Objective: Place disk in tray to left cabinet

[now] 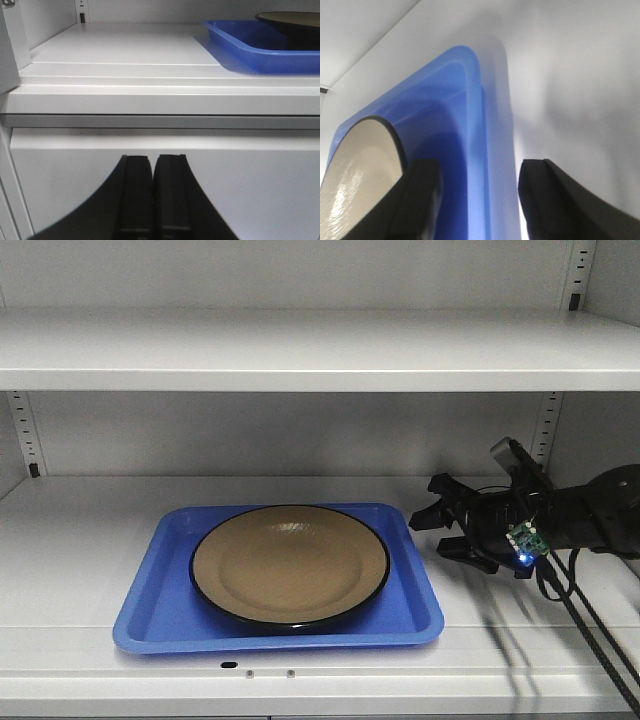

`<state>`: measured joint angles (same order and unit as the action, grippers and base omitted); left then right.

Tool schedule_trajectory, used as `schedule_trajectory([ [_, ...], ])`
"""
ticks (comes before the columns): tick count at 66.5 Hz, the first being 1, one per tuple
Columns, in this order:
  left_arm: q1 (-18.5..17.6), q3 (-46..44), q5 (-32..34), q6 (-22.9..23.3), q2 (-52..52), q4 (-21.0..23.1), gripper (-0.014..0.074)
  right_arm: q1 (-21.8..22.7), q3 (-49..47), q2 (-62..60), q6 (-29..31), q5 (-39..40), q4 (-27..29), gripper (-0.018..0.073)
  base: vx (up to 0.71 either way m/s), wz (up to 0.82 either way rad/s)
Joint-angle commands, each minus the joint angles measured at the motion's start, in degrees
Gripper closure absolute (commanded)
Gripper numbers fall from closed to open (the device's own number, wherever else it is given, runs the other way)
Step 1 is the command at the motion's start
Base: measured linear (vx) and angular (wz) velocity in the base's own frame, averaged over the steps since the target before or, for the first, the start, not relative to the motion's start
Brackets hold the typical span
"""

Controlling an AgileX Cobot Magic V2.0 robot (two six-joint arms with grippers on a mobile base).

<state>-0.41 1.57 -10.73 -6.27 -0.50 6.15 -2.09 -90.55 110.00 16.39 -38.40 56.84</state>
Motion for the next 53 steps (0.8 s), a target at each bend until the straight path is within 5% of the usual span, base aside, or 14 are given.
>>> schedule_trajectory([
  [1, 0.05, 1.12, 4.47, -0.03, 0.95, 0.0, 0.06, 1.09, -1.8, -5.55, 0.68, 1.34, 1.04, 0.0153, 0.0, 0.0],
  [11, 0.05, 1.12, 4.42, -0.03, 0.95, 0.0, 0.06, 0.37, 4.56, -11.36, 0.68, 7.5, -2.25, 0.0212, 0.0, 0.0],
  [21, 0.05, 1.12, 4.3, -0.03, 0.95, 0.0, 0.06, -2.27, 23.09, -24.69, 0.68, 21.08, -4.03, 0.0314, 0.0, 0.0],
  [41, 0.05, 1.12, 4.3, -0.03, 0.95, 0.0, 0.06, -2.5, 53.39, -53.64, -0.87, 26.25, -28.57, 0.0574, 0.0, 0.0],
  [53, 0.05, 1.12, 4.3, -0.03, 0.95, 0.0, 0.06, -2.5, 68.04, -69.68, -13.8, 32.83, -41.67, 0.0568, 0.0, 0.0],
])
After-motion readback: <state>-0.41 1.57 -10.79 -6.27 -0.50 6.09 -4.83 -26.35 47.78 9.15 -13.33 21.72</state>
